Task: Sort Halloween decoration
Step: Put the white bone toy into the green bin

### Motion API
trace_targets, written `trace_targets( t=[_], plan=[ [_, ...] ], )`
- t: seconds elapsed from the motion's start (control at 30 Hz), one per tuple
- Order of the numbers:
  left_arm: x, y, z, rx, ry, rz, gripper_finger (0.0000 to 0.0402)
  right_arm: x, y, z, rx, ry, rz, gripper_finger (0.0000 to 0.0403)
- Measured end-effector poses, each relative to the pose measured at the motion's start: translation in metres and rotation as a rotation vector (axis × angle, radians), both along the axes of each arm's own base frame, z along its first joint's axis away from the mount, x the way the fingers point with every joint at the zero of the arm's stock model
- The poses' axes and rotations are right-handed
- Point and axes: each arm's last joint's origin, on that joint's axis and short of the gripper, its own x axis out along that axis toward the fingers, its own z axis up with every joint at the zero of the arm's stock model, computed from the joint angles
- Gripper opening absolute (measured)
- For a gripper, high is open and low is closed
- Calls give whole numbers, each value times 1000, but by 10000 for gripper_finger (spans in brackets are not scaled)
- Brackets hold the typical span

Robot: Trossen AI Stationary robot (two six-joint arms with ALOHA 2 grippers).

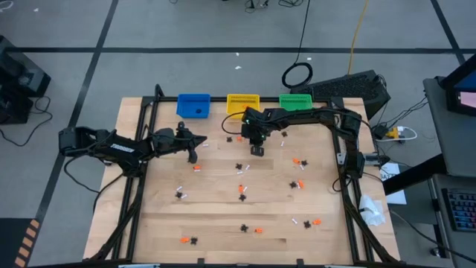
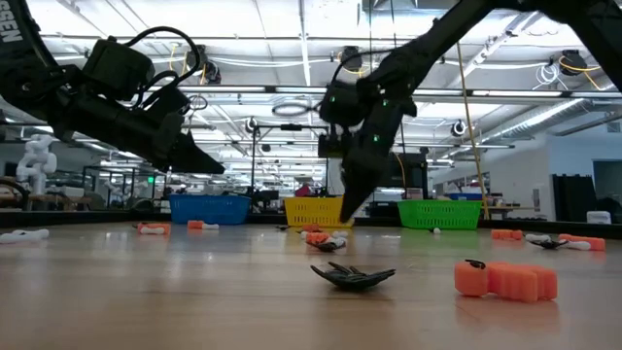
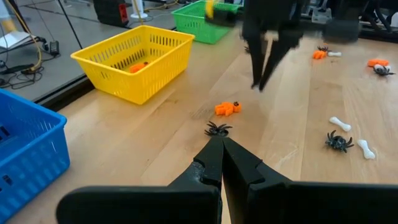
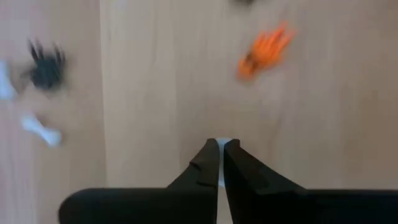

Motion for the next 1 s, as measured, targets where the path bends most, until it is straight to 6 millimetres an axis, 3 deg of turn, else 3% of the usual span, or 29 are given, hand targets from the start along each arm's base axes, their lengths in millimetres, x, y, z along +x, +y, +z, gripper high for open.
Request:
trace_targets(
  t=[0.3, 0.53, 0.77, 1.0],
  plan=[
    [0, 0, -1, -4, 5, 0, 6, -26, -2, 62, -17, -90, -72, 1],
    [0, 0, -1, -5, 8, -1, 6, -72, -41, 96, -100, -77, -294, 0],
    [-1, 0, -2, -52, 10, 37, 6, -121, -103, 86, -66, 12, -621, 0],
    [1, 1, -1, -92, -4, 52, 6, -152, -159, 39, 28, 92, -867, 0]
  ],
)
